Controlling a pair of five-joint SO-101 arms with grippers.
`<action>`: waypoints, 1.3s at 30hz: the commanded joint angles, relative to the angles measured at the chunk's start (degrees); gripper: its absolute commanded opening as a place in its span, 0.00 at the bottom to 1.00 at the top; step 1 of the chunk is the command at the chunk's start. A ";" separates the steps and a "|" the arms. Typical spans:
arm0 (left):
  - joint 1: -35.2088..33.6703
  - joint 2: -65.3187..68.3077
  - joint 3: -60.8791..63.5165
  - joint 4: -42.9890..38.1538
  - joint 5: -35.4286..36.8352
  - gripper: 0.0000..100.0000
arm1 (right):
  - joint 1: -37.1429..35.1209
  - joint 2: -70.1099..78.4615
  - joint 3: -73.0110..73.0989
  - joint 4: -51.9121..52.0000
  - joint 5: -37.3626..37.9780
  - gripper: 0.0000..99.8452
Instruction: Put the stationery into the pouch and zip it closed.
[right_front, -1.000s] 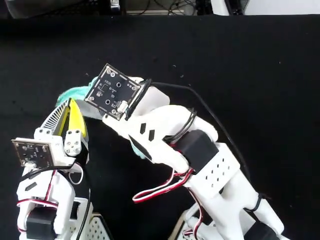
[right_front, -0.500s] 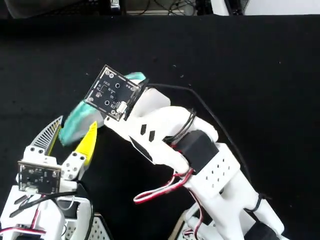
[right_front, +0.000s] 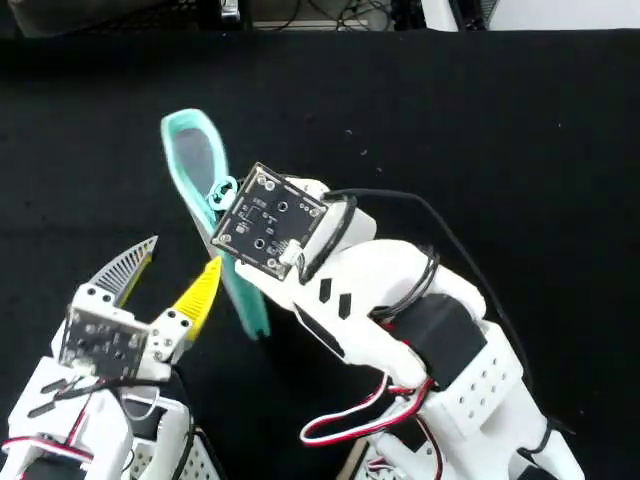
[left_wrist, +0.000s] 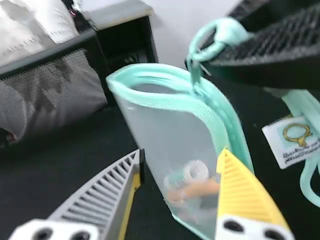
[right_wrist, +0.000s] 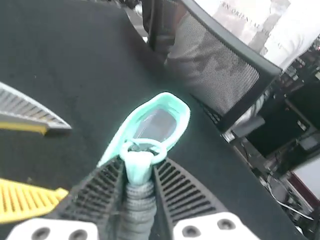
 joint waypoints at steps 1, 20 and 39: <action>1.27 1.85 -3.12 0.44 0.18 0.25 | -0.53 0.75 -0.66 -0.18 0.44 0.01; 4.35 2.20 2.15 -5.36 4.57 0.25 | -0.53 4.62 -2.68 -2.20 0.35 0.01; 1.45 2.29 10.07 -16.09 4.66 0.25 | -0.35 4.35 -2.59 2.37 0.35 0.01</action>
